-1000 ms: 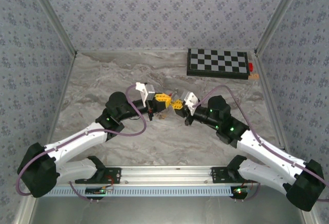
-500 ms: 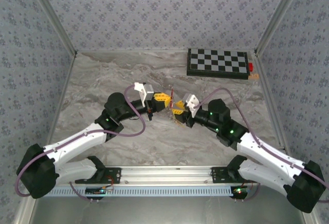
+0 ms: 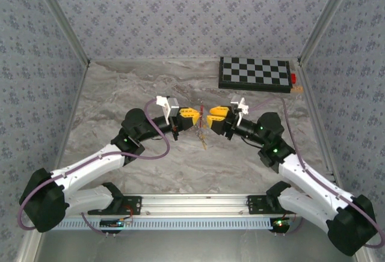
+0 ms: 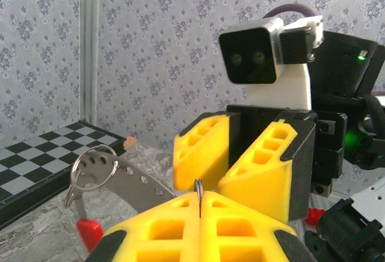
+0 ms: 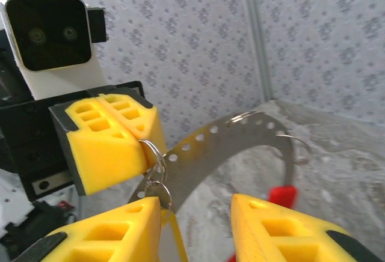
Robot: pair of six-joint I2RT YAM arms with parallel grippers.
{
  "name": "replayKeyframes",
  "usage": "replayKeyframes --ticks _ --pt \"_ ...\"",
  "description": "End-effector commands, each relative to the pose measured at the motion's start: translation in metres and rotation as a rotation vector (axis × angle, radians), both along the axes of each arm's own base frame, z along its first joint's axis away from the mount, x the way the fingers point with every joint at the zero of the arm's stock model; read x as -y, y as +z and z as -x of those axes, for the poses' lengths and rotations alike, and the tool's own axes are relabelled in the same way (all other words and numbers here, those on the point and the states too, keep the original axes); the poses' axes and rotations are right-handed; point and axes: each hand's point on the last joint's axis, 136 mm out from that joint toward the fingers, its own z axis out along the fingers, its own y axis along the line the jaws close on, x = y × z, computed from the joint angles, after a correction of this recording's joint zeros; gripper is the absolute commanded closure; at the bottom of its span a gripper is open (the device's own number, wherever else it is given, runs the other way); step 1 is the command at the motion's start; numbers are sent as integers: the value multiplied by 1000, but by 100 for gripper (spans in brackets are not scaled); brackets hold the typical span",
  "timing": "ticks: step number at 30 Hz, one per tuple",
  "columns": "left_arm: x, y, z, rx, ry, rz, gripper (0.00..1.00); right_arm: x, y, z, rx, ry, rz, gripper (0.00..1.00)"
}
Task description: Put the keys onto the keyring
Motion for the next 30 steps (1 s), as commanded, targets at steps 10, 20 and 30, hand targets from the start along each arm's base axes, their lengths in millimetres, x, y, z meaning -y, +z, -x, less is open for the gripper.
replayKeyframes --ticks 10,20,30 --pt "-3 23 7 54 -6 64 100 -19 36 11 -8 186 -125 68" --pt "-4 23 6 56 -3 64 100 -23 34 11 -22 216 -108 92" --pt "-4 21 2 40 17 44 97 -15 23 11 -9 180 -10 100"
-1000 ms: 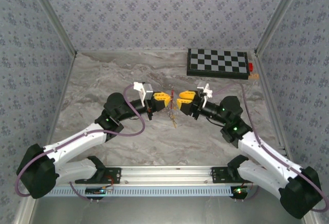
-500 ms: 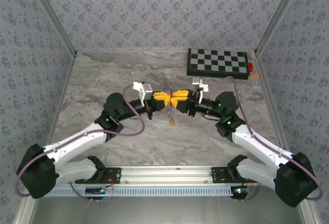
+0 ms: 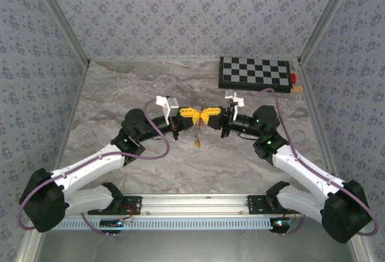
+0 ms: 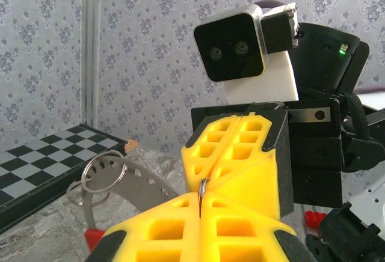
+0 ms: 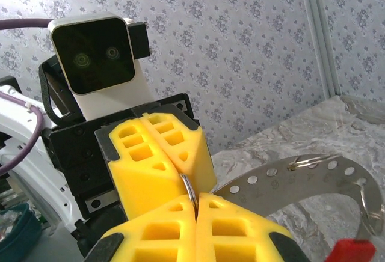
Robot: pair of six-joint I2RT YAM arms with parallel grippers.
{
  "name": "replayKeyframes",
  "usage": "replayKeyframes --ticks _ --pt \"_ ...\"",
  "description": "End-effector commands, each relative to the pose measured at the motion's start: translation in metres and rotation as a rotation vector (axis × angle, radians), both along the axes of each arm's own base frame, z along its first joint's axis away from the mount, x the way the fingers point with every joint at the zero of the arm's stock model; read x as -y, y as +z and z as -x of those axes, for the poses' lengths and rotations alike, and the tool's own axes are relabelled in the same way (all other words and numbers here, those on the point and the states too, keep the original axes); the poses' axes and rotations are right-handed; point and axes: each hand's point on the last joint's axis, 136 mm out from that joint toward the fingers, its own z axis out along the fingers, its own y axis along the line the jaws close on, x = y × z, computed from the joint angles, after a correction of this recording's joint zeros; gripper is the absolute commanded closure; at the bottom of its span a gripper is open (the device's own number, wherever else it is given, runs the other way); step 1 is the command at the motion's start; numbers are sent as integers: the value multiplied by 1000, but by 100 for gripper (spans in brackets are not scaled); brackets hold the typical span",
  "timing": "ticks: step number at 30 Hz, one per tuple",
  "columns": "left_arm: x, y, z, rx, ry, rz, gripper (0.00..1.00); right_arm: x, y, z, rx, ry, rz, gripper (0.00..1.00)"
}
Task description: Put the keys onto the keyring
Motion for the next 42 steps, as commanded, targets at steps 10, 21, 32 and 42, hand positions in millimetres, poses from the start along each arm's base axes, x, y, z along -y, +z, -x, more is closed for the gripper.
replayKeyframes --ticks 10,21,32,42 --pt "-18 7 -7 -14 43 -18 82 13 -8 3 69 -10 242 100" --pt "-21 -15 0 -12 7 -145 74 14 -32 2 83 -2 462 100" --pt "-16 -42 7 -10 -64 -242 73 2 -54 7 56 99 648 100" --pt "-12 -50 13 -13 -116 -263 57 -10 -56 12 85 146 680 100"
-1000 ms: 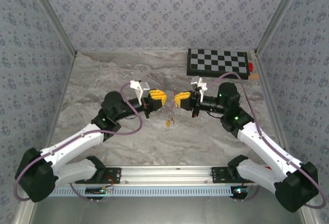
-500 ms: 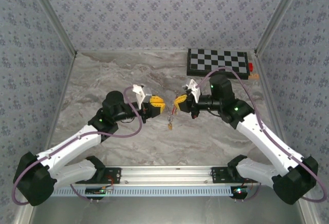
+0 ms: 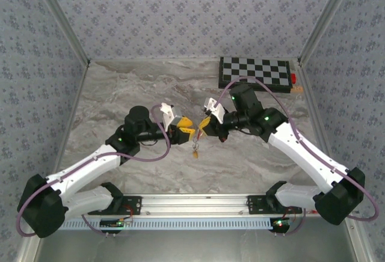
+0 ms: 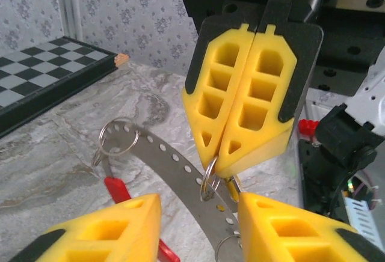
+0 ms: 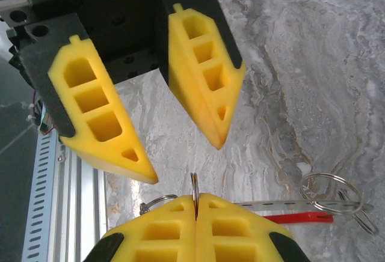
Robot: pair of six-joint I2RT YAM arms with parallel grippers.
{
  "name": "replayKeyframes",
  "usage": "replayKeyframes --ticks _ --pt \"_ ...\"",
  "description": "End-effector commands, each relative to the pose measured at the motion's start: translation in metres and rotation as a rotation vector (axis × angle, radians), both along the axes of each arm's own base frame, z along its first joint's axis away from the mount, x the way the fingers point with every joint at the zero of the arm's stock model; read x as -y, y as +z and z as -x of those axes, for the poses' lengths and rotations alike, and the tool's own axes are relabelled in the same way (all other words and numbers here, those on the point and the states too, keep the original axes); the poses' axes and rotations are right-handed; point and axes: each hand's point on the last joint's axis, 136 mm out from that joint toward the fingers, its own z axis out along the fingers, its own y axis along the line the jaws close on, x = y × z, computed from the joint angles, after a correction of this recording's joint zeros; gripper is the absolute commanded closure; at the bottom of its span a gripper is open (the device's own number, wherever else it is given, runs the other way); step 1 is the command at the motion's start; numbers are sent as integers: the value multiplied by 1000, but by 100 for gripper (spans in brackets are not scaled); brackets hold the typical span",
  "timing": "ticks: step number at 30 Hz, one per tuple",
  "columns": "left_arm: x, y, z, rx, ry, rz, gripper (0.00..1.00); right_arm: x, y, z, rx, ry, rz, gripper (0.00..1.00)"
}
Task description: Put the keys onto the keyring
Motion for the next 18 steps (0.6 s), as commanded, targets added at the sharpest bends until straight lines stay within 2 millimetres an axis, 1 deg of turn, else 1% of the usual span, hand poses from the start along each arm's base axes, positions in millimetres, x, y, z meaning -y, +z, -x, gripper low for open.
replayKeyframes --ticks 1,8,11,14,18 --pt "2 21 3 49 -44 29 56 -2 9 1 32 20 1 100" --pt "6 22 6 31 -76 43 57 -4 8 3 36 29 -4 100" --pt "4 28 -1 -12 -61 76 59 -4 7 4 40 28 -3 100" --pt "3 35 -4 -53 -69 107 59 -3 7 4 49 26 -1 100" --pt "2 39 -4 -99 -89 126 60 -2 8 3 53 21 -13 100"
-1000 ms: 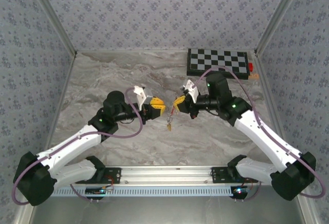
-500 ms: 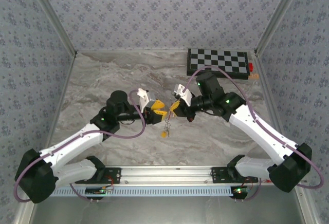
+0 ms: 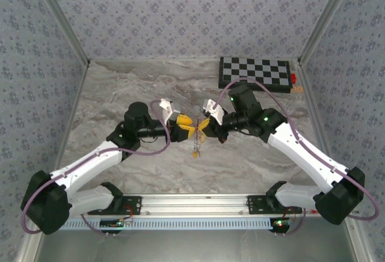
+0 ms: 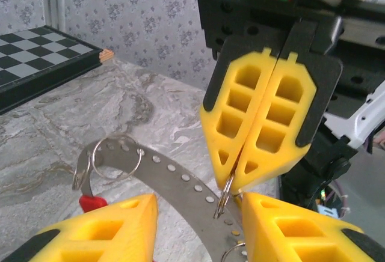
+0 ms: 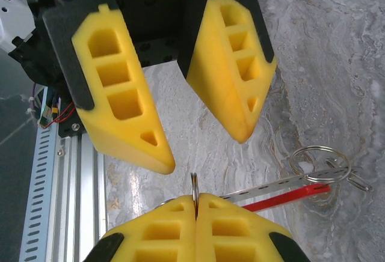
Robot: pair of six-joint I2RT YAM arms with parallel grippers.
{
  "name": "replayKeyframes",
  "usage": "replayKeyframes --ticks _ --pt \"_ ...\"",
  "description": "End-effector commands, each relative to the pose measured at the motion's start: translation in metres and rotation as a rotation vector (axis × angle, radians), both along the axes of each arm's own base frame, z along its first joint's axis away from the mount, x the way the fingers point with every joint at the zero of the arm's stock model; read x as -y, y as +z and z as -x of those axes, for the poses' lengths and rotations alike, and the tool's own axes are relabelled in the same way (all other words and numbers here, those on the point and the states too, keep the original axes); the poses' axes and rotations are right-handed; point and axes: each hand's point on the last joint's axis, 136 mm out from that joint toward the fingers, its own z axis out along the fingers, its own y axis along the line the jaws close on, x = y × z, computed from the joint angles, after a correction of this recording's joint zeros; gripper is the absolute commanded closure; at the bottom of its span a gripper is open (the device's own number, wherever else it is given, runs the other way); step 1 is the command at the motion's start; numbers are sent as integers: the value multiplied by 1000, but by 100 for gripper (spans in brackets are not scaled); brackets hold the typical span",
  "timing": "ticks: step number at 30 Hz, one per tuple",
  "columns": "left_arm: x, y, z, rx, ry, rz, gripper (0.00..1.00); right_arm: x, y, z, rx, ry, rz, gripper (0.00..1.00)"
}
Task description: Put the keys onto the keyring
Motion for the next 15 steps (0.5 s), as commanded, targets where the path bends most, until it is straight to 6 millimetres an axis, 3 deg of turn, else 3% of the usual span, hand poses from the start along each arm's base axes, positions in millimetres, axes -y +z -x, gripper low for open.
replayKeyframes --ticks 1,15 --pt "3 35 3 8 -49 86 60 -1 10 1 40 9 -25 100" --pt "10 28 -4 -59 -78 73 65 0 14 -6 43 -7 -57 100"
